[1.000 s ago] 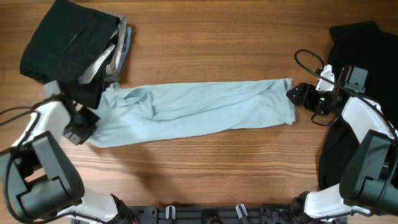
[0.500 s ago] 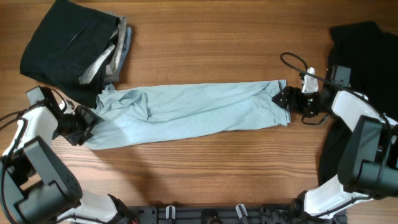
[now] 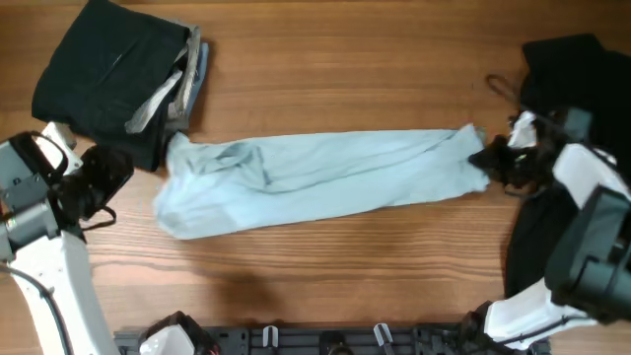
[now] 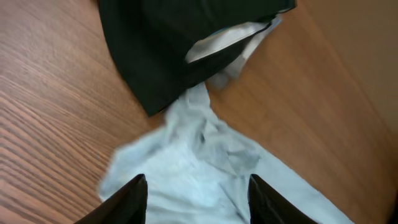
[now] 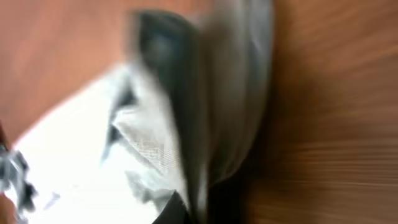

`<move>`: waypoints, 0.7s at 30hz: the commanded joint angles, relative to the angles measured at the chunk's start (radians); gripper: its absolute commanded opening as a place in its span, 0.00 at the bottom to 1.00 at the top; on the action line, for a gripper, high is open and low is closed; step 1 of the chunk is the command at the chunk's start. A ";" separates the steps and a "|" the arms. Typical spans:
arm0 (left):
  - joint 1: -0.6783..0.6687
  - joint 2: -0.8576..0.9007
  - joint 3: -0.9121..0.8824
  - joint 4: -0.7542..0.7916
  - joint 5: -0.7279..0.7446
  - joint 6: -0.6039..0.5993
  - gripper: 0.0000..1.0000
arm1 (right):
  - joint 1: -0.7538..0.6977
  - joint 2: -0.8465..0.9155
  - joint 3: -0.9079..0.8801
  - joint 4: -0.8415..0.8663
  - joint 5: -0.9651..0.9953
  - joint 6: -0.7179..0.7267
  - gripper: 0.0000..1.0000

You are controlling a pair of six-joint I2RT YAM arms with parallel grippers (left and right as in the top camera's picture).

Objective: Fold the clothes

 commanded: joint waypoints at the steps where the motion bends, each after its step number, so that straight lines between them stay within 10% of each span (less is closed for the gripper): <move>1: -0.002 -0.023 0.018 -0.029 0.013 0.021 0.51 | -0.007 -0.119 0.073 -0.016 0.007 0.011 0.04; 21: -0.003 -0.012 0.017 -0.062 0.009 0.047 0.51 | 0.767 -0.134 0.073 0.010 0.103 -0.040 0.04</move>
